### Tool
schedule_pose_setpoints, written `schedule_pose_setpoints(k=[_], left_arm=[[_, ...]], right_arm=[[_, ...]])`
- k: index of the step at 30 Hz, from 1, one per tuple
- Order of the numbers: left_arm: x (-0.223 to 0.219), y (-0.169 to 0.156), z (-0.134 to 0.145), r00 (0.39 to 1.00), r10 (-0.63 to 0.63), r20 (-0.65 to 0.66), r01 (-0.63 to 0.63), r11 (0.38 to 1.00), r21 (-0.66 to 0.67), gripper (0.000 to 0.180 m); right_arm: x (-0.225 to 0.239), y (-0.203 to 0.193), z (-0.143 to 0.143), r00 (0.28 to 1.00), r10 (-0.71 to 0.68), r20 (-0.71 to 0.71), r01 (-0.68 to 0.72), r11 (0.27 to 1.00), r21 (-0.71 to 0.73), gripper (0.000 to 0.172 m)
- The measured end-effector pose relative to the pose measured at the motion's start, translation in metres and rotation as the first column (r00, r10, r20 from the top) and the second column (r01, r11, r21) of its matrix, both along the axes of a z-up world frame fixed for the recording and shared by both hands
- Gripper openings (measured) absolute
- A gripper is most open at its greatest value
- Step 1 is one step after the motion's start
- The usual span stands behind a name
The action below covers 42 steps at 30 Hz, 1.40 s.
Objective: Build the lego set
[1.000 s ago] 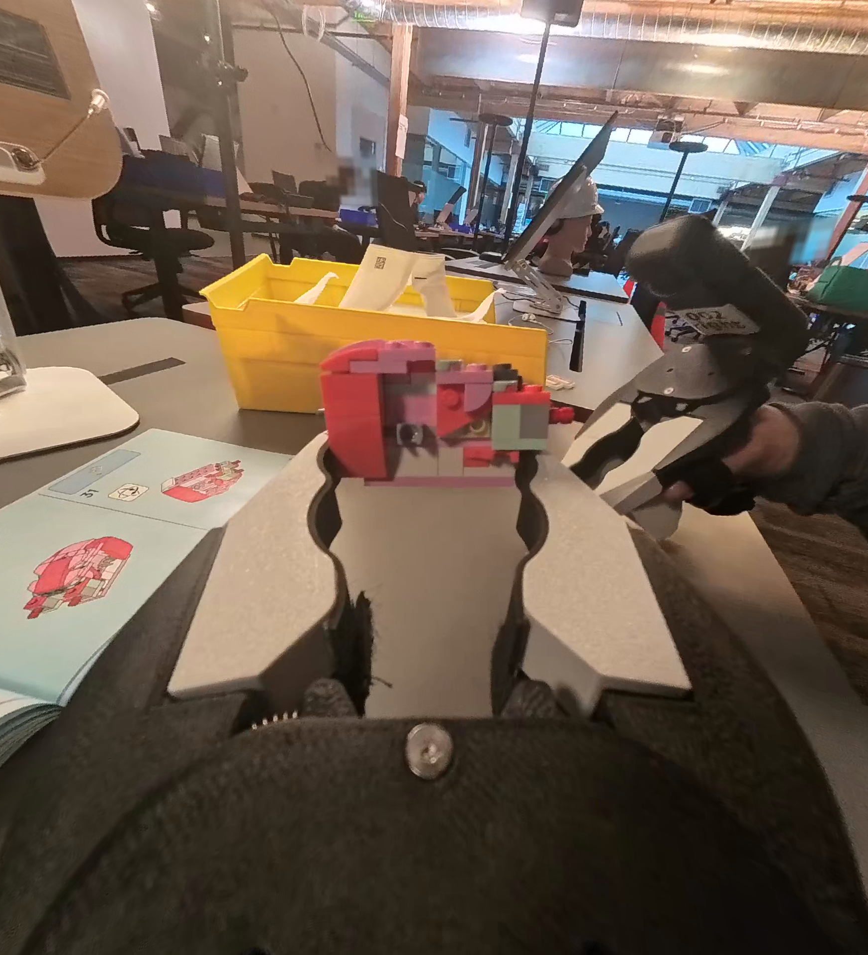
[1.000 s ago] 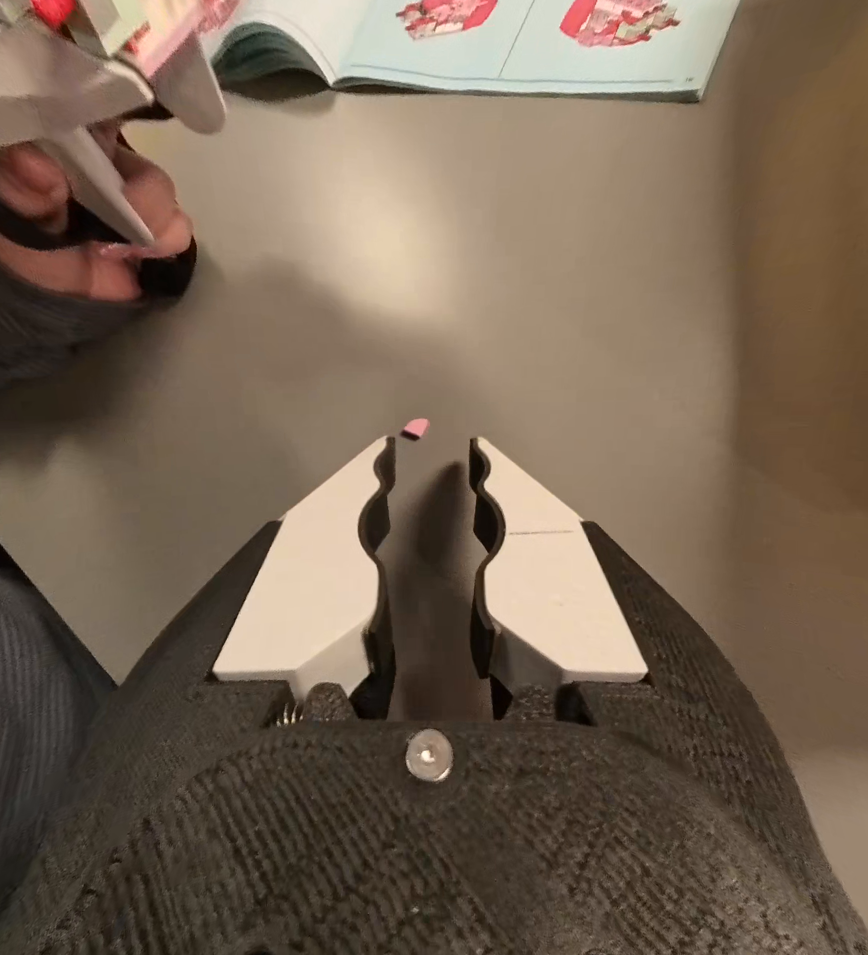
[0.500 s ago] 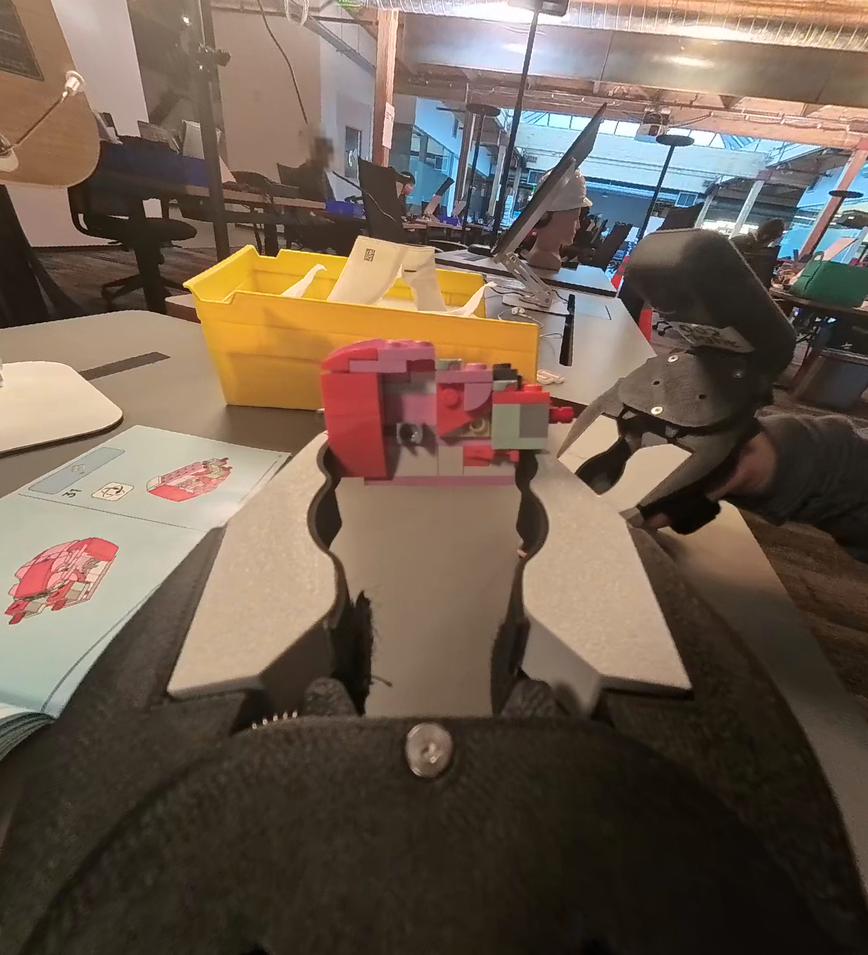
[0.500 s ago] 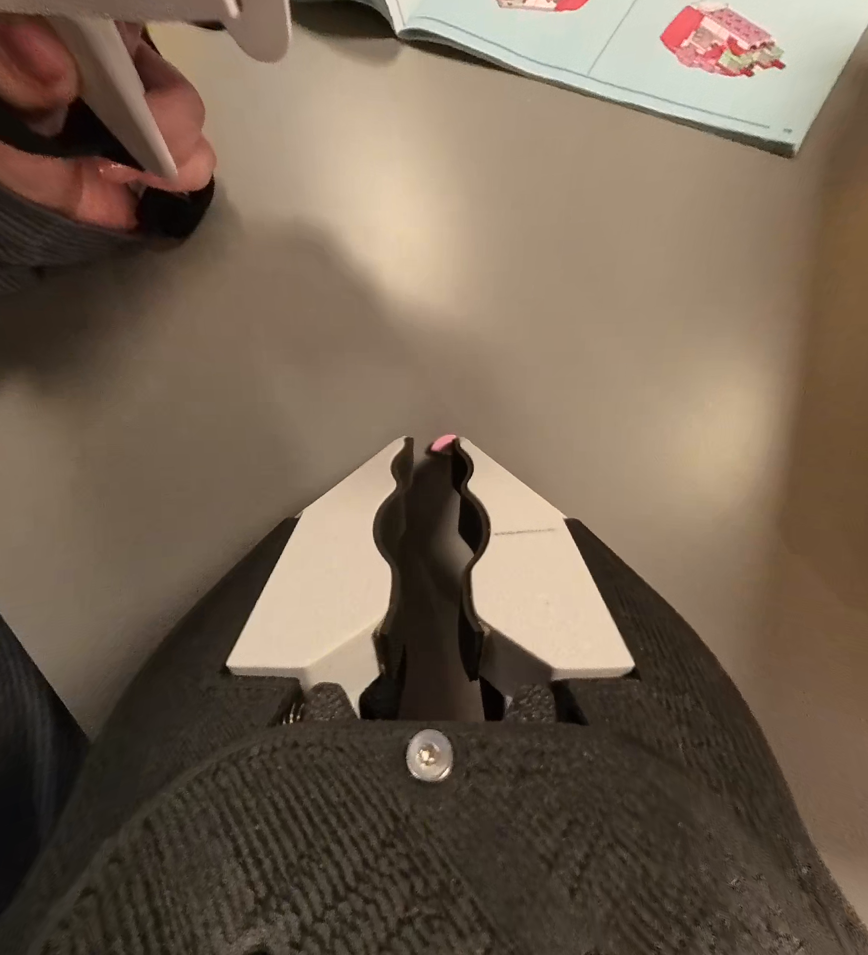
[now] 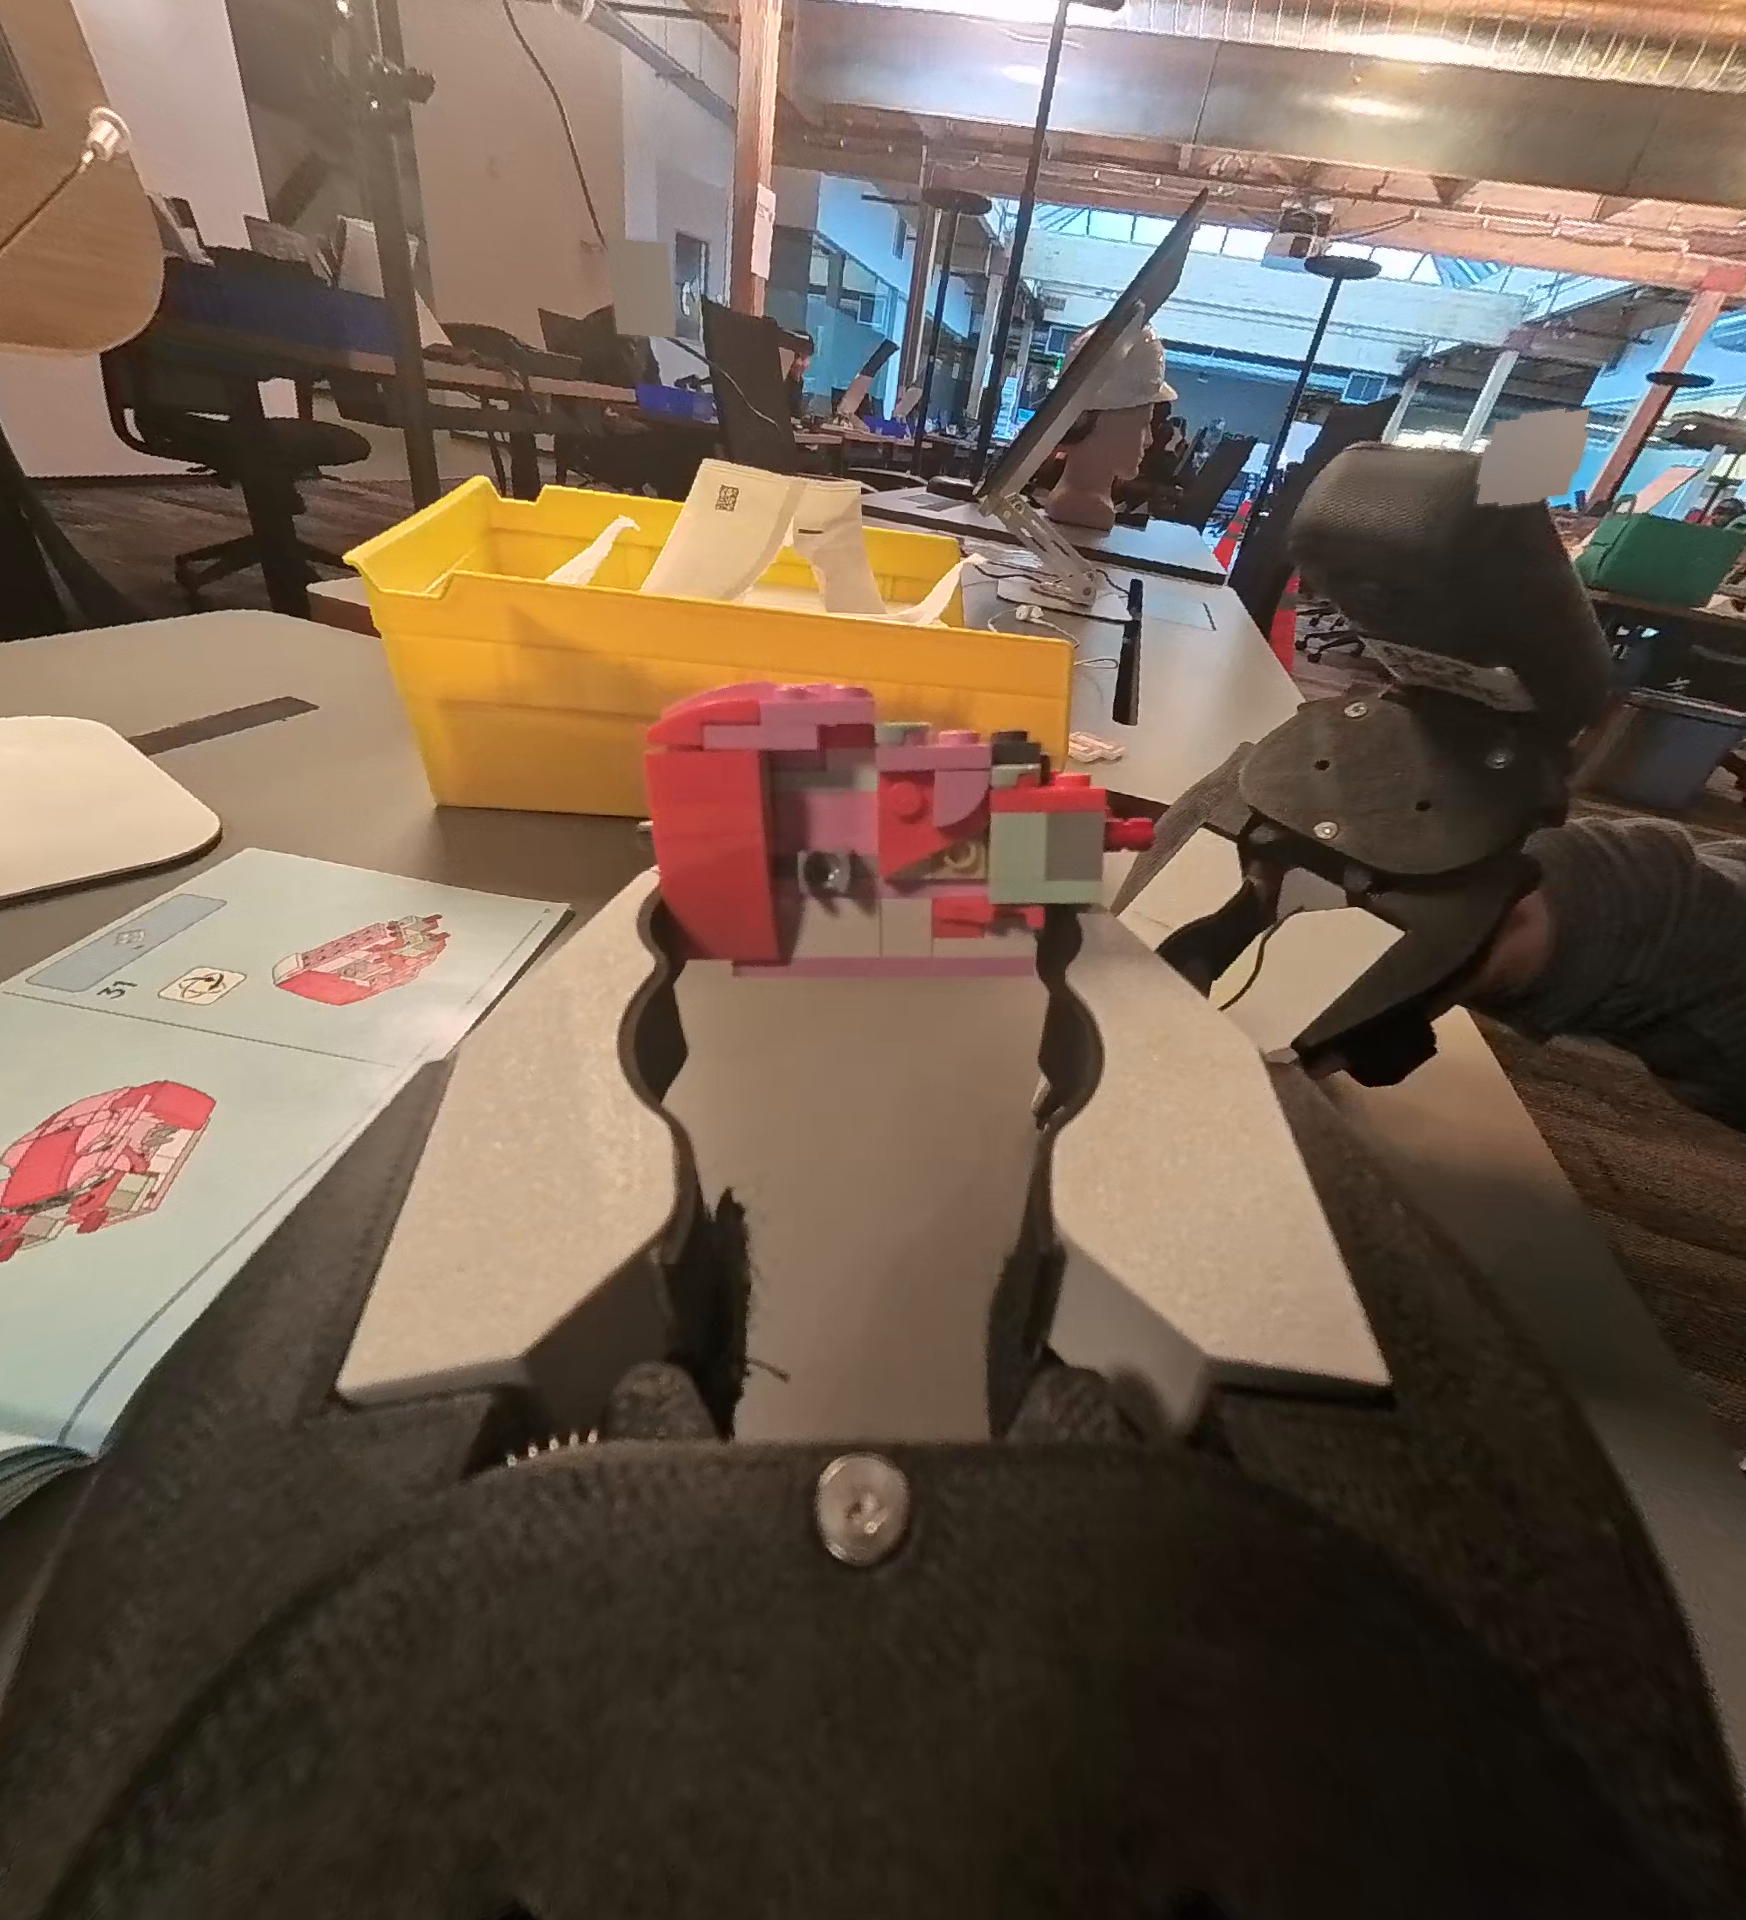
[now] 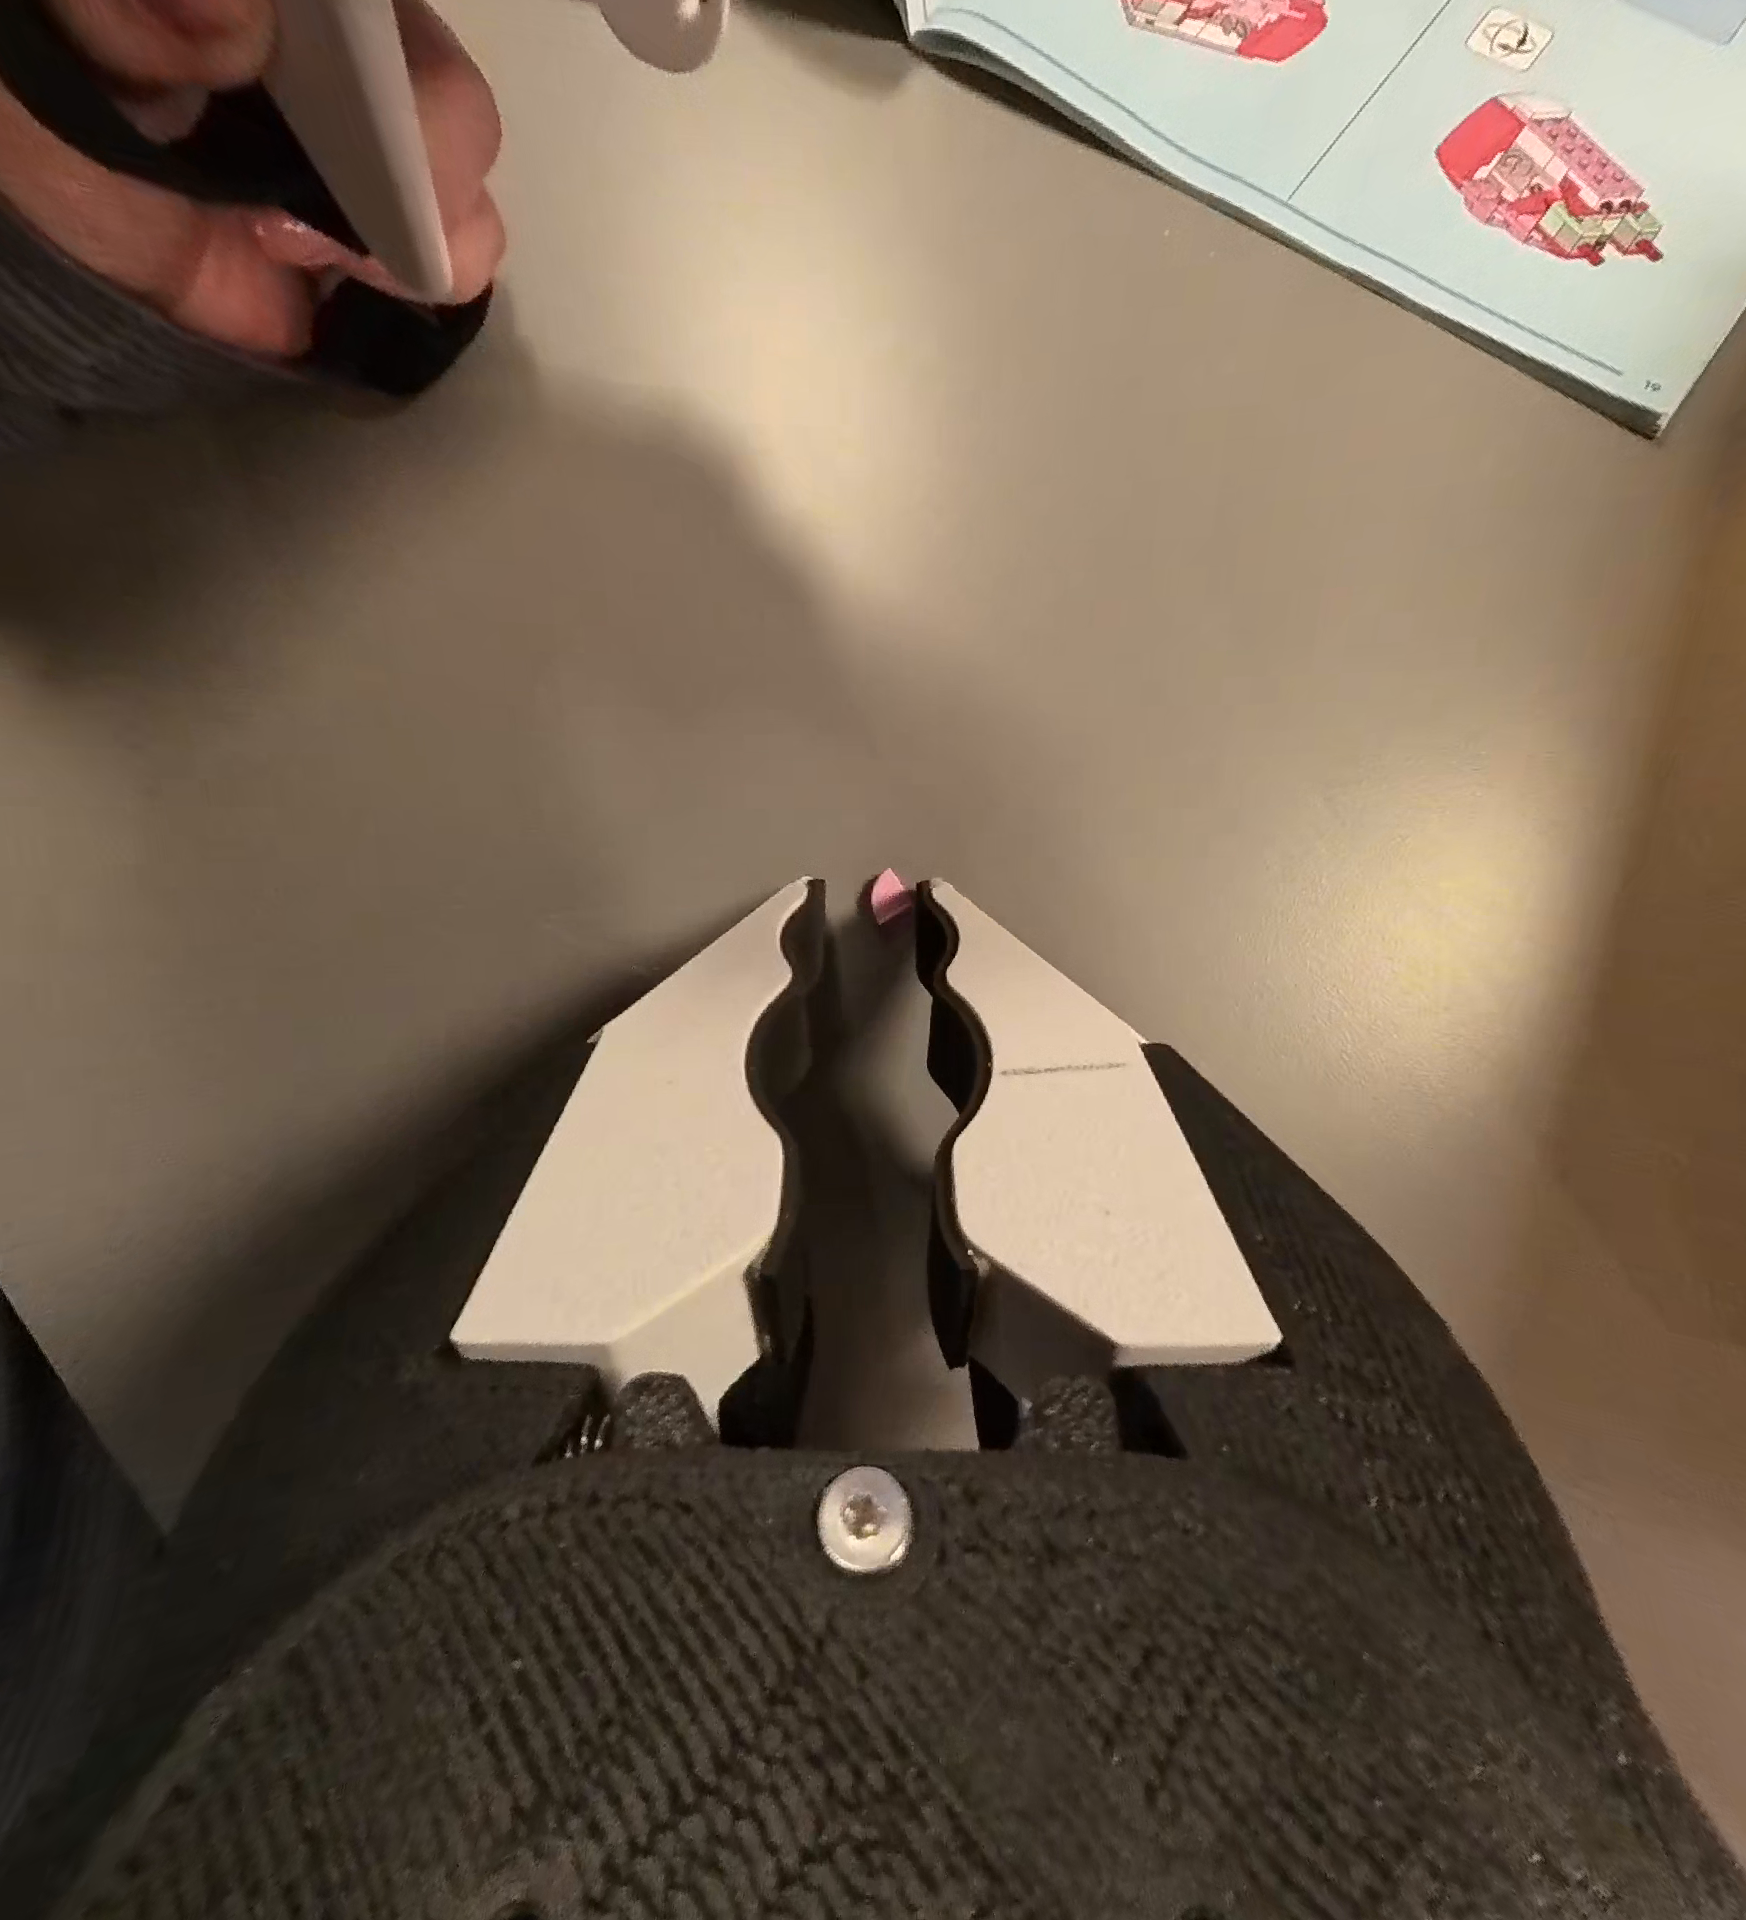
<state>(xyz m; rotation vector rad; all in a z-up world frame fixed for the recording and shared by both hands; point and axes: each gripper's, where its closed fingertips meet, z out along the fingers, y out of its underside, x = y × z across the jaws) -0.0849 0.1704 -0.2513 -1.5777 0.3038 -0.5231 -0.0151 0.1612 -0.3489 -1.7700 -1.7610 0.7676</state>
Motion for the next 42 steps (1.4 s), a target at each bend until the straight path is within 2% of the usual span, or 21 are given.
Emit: schedule_pose_setpoints(k=[10,19,22,26,29,32,35,42], left_arm=[[0.001,0.000,0.000,1.000,-0.002,-0.005,0.002,1.000,0.005,0.068],[0.009,-0.005,0.003,0.999,-0.039,-0.038,0.041,0.998,0.045,0.068],[0.015,-0.009,0.008,0.996,-0.067,-0.053,0.071,0.993,0.093,0.068],[0.021,-0.019,0.021,0.992,-0.082,-0.094,0.099,0.975,0.200,0.069],[0.025,-0.024,0.026,0.988,-0.077,-0.137,0.110,0.960,0.257,0.068],[0.030,-0.027,0.027,0.984,-0.086,-0.159,0.127,0.953,0.275,0.068],[0.032,-0.029,0.029,0.982,-0.091,-0.164,0.137,0.947,0.292,0.068],[0.034,-0.031,0.030,0.980,-0.090,-0.180,0.143,0.941,0.306,0.068]], right_arm=[[-0.001,0.003,-0.001,1.000,0.005,0.016,-0.006,0.999,0.040,0.006],[-0.003,0.001,0.002,1.000,0.011,0.003,-0.012,0.999,0.035,0.005],[-0.008,0.007,0.023,0.998,-0.001,-0.058,0.005,0.998,0.062,0.005],[-0.020,0.010,0.082,0.976,0.016,-0.219,0.004,0.996,0.087,0.005],[-0.030,-0.004,0.132,0.936,0.094,-0.340,-0.062,0.993,0.104,0.005],[-0.037,-0.022,0.163,0.902,0.197,-0.385,-0.157,0.978,0.134,0.004],[-0.043,-0.031,0.170,0.902,0.272,-0.334,-0.225,0.959,0.173,0.004],[-0.053,-0.036,0.168,0.904,0.328,-0.275,-0.281,0.939,0.197,0.004]])
